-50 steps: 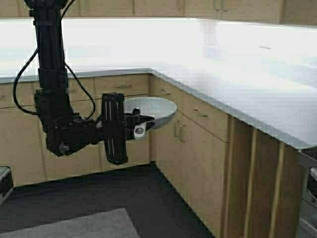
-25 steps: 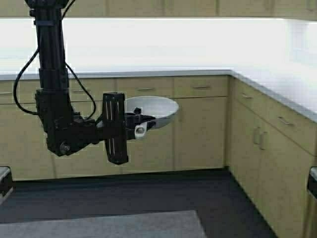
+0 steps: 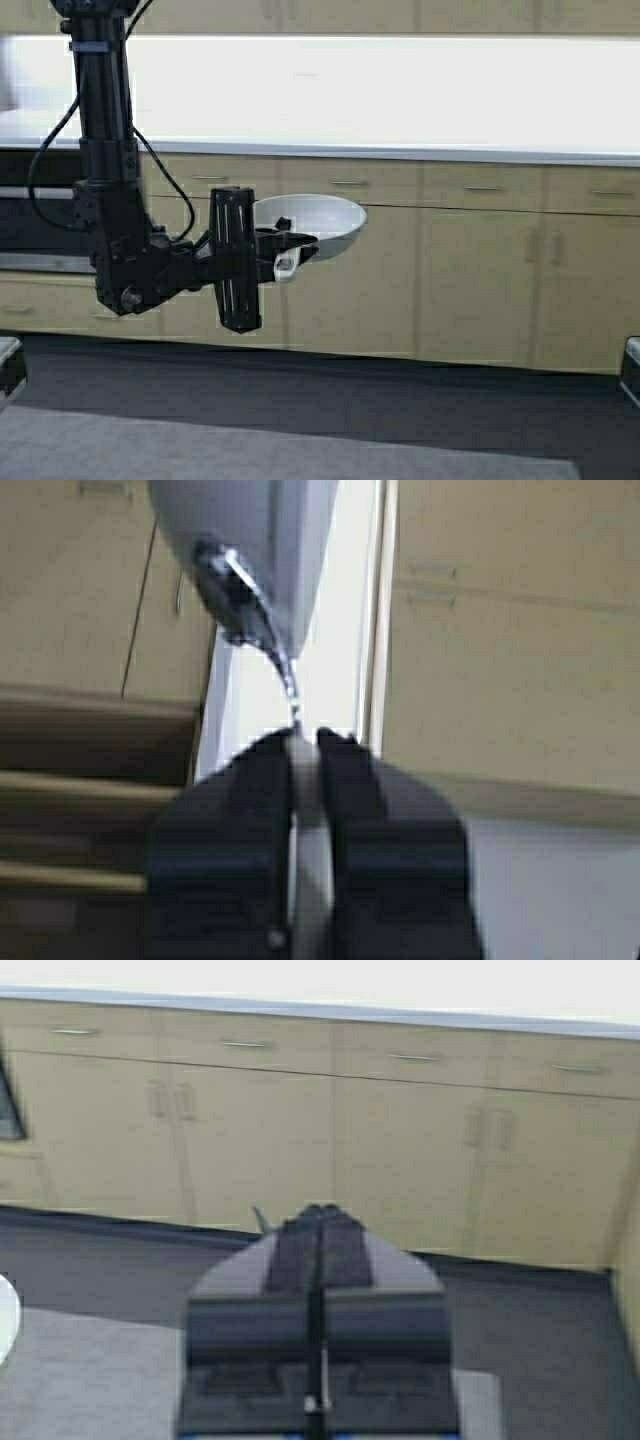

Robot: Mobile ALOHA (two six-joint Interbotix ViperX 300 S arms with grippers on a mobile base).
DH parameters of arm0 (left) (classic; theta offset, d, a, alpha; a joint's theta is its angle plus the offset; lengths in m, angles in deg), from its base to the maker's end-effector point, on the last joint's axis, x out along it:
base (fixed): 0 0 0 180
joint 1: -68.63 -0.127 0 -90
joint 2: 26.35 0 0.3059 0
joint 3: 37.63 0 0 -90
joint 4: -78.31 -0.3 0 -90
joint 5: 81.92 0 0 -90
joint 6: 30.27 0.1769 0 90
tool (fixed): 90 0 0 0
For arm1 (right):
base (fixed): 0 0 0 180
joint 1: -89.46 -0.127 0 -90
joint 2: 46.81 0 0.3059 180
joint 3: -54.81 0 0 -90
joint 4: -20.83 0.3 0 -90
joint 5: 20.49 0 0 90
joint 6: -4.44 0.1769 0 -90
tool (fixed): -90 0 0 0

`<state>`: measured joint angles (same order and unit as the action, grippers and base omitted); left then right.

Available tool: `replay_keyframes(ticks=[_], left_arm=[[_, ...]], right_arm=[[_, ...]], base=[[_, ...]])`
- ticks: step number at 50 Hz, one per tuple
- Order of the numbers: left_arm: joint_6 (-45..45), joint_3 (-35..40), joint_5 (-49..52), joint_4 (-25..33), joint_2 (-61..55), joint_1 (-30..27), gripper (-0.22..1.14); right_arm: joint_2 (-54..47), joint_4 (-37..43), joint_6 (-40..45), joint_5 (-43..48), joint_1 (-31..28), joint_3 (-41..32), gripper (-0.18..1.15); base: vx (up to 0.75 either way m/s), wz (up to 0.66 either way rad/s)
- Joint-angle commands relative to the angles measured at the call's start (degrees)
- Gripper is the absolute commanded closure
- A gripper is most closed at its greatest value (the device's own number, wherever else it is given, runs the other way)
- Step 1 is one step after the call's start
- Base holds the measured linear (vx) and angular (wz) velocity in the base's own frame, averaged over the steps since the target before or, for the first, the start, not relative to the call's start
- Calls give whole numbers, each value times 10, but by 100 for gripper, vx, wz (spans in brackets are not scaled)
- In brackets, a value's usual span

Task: Wash the pan

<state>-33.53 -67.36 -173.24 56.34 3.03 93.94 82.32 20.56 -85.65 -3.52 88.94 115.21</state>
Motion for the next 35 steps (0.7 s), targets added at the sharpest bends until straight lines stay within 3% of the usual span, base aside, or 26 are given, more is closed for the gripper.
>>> replay_keyframes(ticks=[1, 17, 35], left_arm=[[8, 2, -11, 0, 35, -1, 89], [6, 11, -11, 1, 35, -2, 89], [4, 7, -11, 4, 31, -1, 89]], right_arm=[[-2, 0, 2, 2, -1, -7, 91], [-3, -1, 3, 2, -1, -9, 91], [1, 0, 11, 2, -1, -8, 91]], base=[[10, 70], [10, 71], [9, 54]])
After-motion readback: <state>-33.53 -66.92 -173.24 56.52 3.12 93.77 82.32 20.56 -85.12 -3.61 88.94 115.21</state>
